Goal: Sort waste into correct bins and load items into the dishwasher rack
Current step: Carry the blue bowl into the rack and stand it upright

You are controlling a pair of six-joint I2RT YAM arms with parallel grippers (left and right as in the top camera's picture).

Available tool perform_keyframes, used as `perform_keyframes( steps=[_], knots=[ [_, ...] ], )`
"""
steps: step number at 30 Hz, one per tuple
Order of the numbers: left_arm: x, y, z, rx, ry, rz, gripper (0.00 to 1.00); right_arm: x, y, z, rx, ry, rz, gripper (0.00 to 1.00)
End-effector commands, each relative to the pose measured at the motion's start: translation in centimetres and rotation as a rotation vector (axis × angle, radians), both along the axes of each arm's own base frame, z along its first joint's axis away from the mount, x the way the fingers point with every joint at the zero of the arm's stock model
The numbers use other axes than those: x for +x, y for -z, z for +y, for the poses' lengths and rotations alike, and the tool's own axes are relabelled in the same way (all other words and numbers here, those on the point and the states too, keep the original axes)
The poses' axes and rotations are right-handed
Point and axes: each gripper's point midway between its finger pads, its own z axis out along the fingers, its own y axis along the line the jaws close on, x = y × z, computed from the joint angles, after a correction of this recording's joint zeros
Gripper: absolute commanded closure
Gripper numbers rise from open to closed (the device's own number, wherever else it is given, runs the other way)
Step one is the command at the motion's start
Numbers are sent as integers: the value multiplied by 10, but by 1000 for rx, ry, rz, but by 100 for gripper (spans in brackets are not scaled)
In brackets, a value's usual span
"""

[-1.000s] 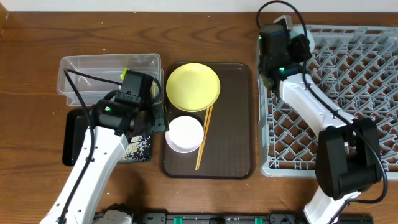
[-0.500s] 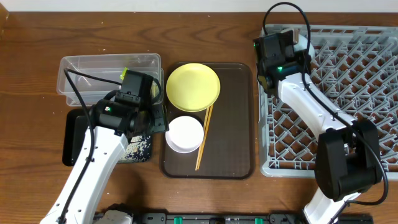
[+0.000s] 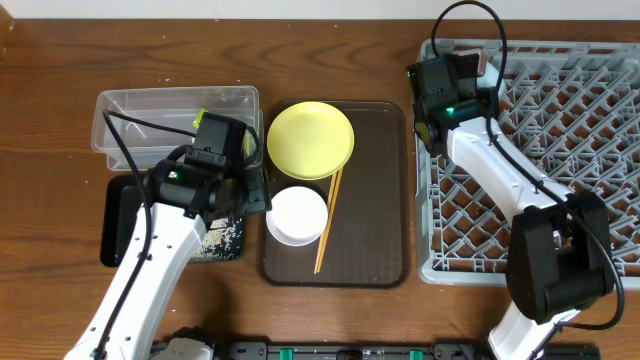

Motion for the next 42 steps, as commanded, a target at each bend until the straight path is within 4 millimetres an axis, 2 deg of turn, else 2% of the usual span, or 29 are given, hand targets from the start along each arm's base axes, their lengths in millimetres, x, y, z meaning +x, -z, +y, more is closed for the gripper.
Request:
perform_keyframes(
  steps=[1,8,22,30,42],
  knots=[
    [-1,2,4,22,-3,5,38,3,14,24,138,-72,4,99],
    [-1,3,4,22,-3,8,38,13,-25,5,149,-32,-136,99],
    [-1,3,5,23,-3,8,38,18,-54,-17,58,48,-254,99],
    [-1,3,4,22,-3,8,38,22,-57,-18,70,53,-289,99],
    [-2,3,4,21,-3,9,38,31,-44,-14,138,61,-325,99]
  ],
)
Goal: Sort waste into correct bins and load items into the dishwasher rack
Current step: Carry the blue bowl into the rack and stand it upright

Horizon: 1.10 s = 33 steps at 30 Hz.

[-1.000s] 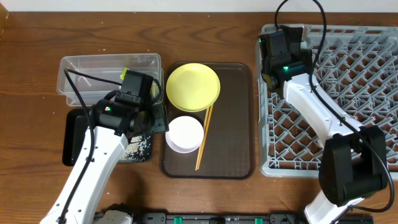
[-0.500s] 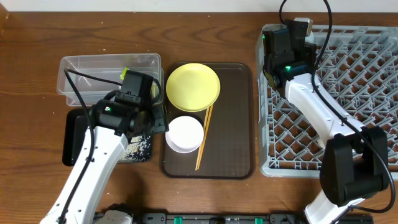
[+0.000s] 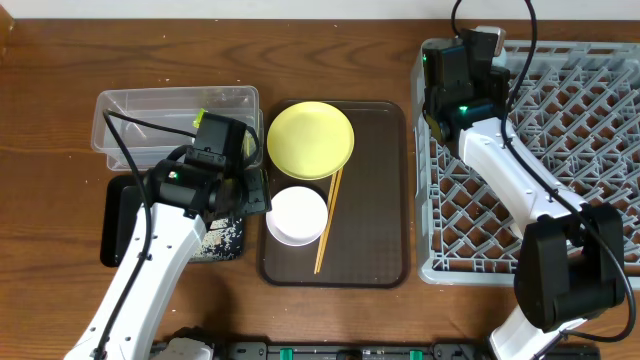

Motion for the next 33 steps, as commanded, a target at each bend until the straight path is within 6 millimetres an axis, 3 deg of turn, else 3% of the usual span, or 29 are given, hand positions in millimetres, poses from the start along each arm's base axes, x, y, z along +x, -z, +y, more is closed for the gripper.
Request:
perform_keyframes(
  steps=[1,12,20,24,33],
  knots=[
    [-1,2,4,18,-2,5,38,2,2,-9,35,31,-35,99],
    [-1,3,4,19,-2,8,38,4,19,-8,24,32,4,99],
    [-1,3,4,19,-2,8,38,6,49,-3,40,2,86,99],
    [-1,3,4,19,-2,8,38,4,52,0,38,-5,100,99],
    [-2,3,4,20,-2,11,38,-14,66,16,28,-42,215,99]
  ],
)
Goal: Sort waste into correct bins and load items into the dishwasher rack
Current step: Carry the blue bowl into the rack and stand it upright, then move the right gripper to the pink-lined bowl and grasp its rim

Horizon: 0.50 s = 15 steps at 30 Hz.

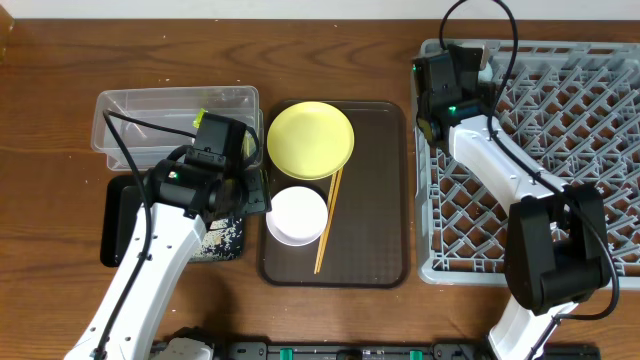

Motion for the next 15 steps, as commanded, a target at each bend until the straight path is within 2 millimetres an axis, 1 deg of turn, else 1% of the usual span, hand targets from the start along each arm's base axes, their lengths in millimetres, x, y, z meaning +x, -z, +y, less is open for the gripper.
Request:
perform_keyframes(
  steps=[1,4,6,7,9,10,13,15],
  knots=[
    [-1,3,4,19,-2,7,38,-11,7,13,37,-13,37,99],
    [-1,3,4,19,-2,7,38,-26,14,25,139,-12,69,99],
    [-1,3,4,19,-2,7,38,-35,15,28,202,13,73,97],
    [-1,3,4,19,-1,7,38,-38,14,29,230,19,74,89],
    [-2,3,4,19,-1,9,38,-41,12,32,252,6,86,56],
    [-2,3,4,20,-2,11,38,-42,8,32,253,5,82,50],
    [-3,3,4,21,-2,15,38,-44,-6,31,248,-15,67,41],
    [-4,3,4,22,-1,19,38,-45,-20,31,252,-29,44,39]
  ],
)
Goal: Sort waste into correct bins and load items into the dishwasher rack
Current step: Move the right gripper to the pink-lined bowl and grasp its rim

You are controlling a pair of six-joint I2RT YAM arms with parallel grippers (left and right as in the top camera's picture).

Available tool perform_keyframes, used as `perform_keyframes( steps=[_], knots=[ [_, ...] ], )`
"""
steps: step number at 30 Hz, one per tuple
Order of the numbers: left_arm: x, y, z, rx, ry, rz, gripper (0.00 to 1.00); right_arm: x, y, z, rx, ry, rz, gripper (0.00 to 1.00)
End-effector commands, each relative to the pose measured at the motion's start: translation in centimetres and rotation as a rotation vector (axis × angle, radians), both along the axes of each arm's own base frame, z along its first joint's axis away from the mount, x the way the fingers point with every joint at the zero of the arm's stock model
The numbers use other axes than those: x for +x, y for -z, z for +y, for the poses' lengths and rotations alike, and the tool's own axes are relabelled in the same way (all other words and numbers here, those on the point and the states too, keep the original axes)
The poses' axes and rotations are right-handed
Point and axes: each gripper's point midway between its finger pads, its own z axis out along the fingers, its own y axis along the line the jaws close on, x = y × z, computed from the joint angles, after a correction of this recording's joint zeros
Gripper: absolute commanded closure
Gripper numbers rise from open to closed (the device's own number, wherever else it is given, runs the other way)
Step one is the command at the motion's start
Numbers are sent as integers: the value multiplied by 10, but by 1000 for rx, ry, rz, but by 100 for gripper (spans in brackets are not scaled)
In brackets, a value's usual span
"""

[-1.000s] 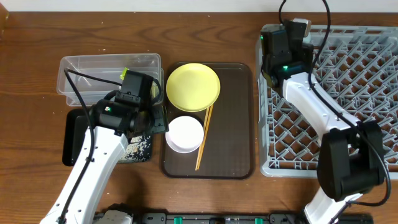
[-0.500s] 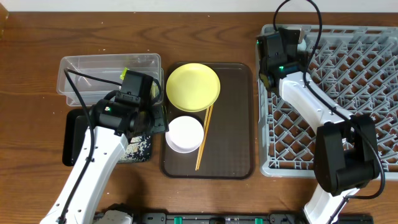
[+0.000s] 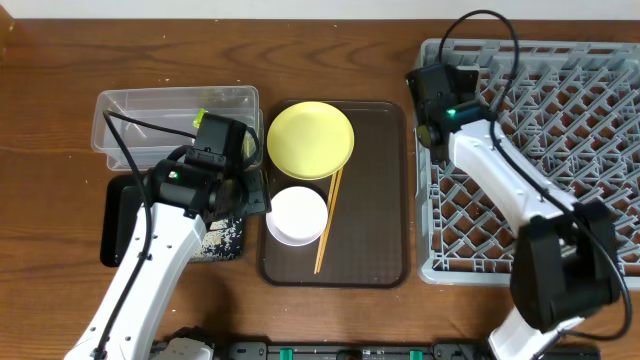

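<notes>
On the brown tray (image 3: 375,200) lie a yellow plate (image 3: 310,139), a white bowl (image 3: 296,215) and a pair of chopsticks (image 3: 328,222). The grey dishwasher rack (image 3: 560,150) fills the right side. My left gripper (image 3: 255,193) hangs between the black bin (image 3: 122,222) and the tray's left edge, close to the bowl. Its jaws are too dark to read. My right gripper (image 3: 428,122) is at the rack's far left edge, hidden under its own wrist. Nothing shows in either gripper.
A clear plastic bin (image 3: 150,118) stands at the back left with a small yellow-green scrap inside. White crumbs lie at the black bin's right end, under the left arm. The right arm stretches across the rack's left half.
The right wrist has shifted a little to the left and toward the front, along the rack's left edge. The left arm, the plate, the bowl and the chopsticks have not moved.
The right wrist was at the rack's left edge. Then it stood farther back, over the rack's far left corner. Then it was back nearer the tray, and now it is at the left edge again. The left arm and the tray's items stayed still.
</notes>
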Motion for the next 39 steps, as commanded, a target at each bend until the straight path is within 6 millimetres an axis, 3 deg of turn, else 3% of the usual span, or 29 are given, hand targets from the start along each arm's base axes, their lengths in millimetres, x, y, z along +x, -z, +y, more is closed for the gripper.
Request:
perform_keyframes(
  steps=[1,4,6,10,14,21,26,28,32,36,38,39],
  knots=[
    [-3,3,4,21,-2,12,38,-2,-36,4,47,-15,-83,39],
    [-3,3,4,22,-2,13,38,-4,-56,15,123,-76,-117,38],
    [-3,3,8,39,-7,15,38,-4,-65,33,227,-147,-130,37],
    [-9,5,47,208,-180,31,38,-10,-67,99,453,-473,-59,40],
    [-16,6,69,241,-280,62,38,-33,-57,152,618,-666,48,40],
    [-23,7,98,242,-403,102,38,-86,-18,210,675,-776,279,32],
    [-24,7,114,239,-468,110,37,-126,17,241,647,-825,447,32],
    [-24,7,116,239,-476,111,32,-140,34,254,628,-848,504,32],
    [-25,7,116,239,-476,111,32,-153,66,262,573,-794,578,36],
    [-25,7,116,239,-476,111,32,-159,95,263,562,-694,624,52],
    [-25,7,116,239,-476,111,32,-161,105,261,561,-658,647,70],
    [-25,7,116,239,-476,112,32,-161,108,260,562,-642,654,75]
  ],
)
